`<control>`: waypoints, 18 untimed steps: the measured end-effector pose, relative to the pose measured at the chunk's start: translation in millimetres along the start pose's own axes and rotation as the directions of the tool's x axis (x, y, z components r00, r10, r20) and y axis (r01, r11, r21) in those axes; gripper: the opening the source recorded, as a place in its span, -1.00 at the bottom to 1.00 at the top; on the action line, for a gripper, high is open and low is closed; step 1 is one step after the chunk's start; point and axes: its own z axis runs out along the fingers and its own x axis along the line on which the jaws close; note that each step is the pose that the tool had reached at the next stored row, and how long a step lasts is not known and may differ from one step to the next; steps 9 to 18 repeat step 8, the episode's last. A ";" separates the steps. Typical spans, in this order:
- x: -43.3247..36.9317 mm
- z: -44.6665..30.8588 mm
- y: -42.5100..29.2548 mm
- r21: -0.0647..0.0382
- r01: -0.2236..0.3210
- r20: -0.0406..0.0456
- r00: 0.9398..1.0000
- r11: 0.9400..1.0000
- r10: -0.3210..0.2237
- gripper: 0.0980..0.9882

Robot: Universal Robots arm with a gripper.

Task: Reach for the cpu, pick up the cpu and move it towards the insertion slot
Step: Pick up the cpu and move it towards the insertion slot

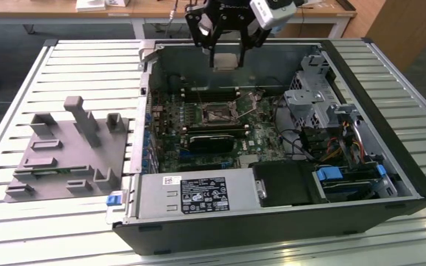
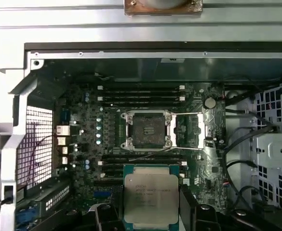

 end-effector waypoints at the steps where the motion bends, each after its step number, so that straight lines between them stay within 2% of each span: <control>1: -2.9 0.1 0.3 0.000 0.000 0.000 1.000 1.000 0.000 0.00; 8: -20.0 1.0 1.3 0.000 -0.001 0.000 1.000 1.000 0.001 0.00; 18: -20.0 1.0 1.3 0.000 -0.001 0.000 1.000 1.000 0.001 0.00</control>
